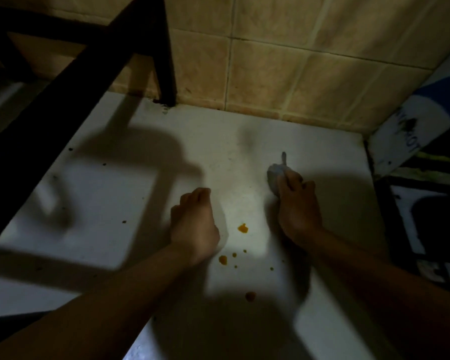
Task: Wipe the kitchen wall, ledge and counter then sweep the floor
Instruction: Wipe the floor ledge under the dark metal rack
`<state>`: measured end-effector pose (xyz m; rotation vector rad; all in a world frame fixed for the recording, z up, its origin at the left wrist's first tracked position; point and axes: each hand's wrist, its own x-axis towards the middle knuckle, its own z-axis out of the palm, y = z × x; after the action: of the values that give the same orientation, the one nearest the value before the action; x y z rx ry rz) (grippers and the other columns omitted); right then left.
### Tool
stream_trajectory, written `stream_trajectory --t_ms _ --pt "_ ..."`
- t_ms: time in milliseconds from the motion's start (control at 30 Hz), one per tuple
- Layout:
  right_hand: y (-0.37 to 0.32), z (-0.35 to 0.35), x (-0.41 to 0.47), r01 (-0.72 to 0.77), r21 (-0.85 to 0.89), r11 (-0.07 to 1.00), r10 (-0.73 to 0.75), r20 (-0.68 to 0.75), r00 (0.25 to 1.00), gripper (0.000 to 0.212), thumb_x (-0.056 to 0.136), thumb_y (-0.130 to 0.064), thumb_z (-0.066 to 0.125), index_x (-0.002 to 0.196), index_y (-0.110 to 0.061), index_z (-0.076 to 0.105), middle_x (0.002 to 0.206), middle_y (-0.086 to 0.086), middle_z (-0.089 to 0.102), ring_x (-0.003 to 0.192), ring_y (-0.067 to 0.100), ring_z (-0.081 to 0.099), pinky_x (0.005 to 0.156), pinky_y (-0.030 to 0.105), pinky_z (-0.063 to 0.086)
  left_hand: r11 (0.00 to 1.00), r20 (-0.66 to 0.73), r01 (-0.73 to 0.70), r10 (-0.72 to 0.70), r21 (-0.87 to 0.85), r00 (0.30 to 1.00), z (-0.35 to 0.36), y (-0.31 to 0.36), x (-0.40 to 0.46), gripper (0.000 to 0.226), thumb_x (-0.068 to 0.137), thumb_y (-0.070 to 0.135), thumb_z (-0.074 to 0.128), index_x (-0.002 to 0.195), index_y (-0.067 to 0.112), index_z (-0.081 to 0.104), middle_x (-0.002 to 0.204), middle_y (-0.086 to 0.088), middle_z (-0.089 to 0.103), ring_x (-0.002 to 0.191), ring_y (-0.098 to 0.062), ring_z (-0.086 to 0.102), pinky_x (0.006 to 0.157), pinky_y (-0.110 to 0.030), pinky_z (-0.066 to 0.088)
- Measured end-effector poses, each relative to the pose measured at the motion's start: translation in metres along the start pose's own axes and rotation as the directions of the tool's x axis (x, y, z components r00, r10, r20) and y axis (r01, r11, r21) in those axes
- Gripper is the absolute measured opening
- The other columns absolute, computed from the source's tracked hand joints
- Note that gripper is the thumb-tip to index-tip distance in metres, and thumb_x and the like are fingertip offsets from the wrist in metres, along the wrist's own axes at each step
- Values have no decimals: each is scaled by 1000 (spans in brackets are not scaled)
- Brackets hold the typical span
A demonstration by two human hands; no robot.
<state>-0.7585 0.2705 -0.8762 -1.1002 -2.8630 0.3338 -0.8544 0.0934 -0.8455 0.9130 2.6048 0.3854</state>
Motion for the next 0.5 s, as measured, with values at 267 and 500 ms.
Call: stream_trajectory --t_ms 267,500 --pt "-20 -7 -49 265 -38 964 -254 174 951 59 91 -12 41 146 -23 26 153 3 18 126 30 30 100 40 38 996 -32 -84 84 -16 996 15 27 5 69 80 17 61 142 18 30 143 -3 37 132 -22 33 107 -34 29" --pt "52 -24 -52 -371 -11 928 371 22 928 60 90 2 41 146 -19 31 155 -1 17 131 37 23 108 41 30 973 -43 -231 230 -10 972 30 48 10 63 85 19 58 142 19 32 144 -1 39 134 -21 30 111 -32 27"
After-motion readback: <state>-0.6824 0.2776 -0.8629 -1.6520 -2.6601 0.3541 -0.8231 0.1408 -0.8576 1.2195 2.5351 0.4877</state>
